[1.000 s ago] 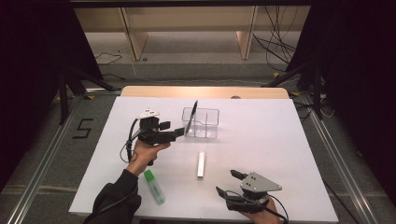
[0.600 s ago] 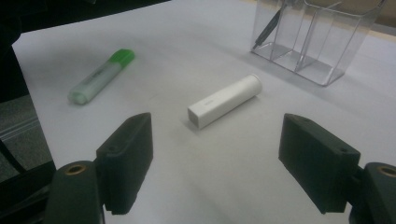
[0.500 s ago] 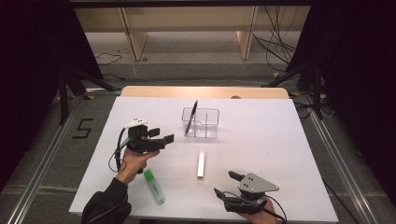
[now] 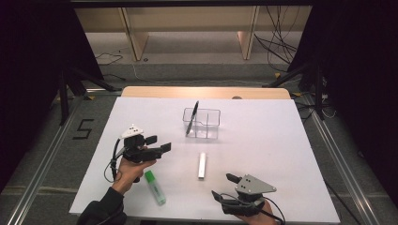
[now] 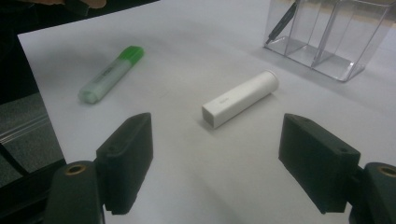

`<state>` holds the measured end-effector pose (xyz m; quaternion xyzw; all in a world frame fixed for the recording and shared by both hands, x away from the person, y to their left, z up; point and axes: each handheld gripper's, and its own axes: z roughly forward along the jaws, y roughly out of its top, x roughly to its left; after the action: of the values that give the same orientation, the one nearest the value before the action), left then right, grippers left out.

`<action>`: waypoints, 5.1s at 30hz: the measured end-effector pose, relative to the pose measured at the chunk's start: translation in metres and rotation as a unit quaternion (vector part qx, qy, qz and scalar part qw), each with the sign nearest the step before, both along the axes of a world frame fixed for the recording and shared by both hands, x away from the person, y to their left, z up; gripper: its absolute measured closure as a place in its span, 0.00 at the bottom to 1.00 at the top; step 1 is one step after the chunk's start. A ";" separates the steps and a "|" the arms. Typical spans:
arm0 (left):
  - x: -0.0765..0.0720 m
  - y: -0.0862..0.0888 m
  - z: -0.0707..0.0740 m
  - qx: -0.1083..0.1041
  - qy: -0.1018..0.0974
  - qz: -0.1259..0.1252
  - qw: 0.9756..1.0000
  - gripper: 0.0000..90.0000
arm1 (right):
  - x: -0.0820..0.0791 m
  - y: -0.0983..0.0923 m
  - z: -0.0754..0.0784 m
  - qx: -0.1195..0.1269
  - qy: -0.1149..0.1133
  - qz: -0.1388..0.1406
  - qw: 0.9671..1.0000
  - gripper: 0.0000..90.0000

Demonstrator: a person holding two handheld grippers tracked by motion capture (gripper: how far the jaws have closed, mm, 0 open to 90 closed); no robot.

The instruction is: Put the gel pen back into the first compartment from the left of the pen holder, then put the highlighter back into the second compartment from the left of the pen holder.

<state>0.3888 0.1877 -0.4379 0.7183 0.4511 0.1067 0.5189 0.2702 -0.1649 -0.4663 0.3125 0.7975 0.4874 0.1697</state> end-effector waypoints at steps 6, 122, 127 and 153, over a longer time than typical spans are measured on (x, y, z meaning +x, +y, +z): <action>-0.008 0.002 -0.005 0.001 -0.007 0.004 1.000 0.25 | -0.002 0.008 -0.001 0.005 0.008 0.001 1.000 0.30; -0.054 0.035 -0.026 -0.014 -0.017 0.075 0.997 0.21 | 0.022 0.166 -0.029 -0.101 0.081 0.042 0.991 0.74; -0.055 0.034 -0.025 -0.014 -0.017 0.077 0.997 0.21 | 0.027 0.150 -0.022 -0.097 0.072 0.034 0.992 0.74; -0.064 0.008 -0.010 -0.069 0.024 0.046 0.996 0.21 | 0.033 0.088 0.013 -0.057 0.003 -0.012 0.998 0.74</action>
<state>0.3247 0.1958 -0.4482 0.6614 0.5024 0.0818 0.5509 0.3034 -0.0765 -0.4537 0.3132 0.8207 0.4380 0.1912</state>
